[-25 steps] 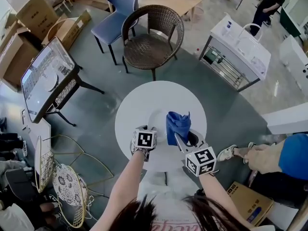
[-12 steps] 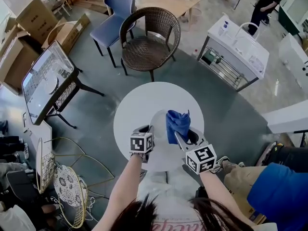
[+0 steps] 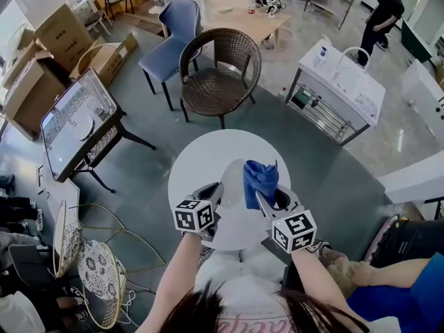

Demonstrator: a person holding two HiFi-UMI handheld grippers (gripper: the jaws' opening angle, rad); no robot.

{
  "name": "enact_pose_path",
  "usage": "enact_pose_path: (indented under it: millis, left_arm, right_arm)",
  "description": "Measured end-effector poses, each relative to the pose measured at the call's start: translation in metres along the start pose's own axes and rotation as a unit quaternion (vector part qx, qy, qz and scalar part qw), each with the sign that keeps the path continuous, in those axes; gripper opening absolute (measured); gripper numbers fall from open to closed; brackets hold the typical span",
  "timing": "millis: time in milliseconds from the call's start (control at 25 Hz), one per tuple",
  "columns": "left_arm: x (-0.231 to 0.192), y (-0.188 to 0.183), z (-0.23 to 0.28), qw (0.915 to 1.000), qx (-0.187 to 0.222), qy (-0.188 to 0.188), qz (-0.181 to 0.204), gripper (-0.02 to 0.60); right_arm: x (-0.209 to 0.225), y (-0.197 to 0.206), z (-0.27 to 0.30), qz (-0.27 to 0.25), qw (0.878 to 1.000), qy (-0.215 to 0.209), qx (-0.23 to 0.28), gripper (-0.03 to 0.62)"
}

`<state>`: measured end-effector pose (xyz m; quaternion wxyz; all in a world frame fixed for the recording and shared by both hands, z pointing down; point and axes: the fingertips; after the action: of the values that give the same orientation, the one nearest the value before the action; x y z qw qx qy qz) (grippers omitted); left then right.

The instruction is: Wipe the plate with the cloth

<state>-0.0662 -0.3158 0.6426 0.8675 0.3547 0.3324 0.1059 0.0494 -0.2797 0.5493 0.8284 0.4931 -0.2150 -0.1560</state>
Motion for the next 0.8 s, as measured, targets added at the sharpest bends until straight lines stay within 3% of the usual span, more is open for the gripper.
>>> enact_pose_path:
  millis: [400, 800]
  left_arm:
    - [0.068, -0.105, -0.069, 0.99, 0.123, 0.066, 0.019, 0.02]
    - [0.118, -0.134, -0.118, 0.9751, 0.168, 0.14, 0.039, 0.02]
  right_arm:
    - [-0.018, -0.086, -0.035, -0.078, 0.995, -0.013, 0.067, 0.133]
    - [-0.018, -0.157, -0.045, -0.142, 0.982, 0.008, 0.124, 0.133]
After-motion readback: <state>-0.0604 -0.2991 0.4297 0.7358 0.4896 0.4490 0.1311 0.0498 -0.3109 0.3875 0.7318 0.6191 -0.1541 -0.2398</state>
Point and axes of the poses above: the fingertips, and each gripper's own axes: z forward along the fingers, x to its right, y out of its underside, and after that the axes turned 1 degree about -x, right-handed
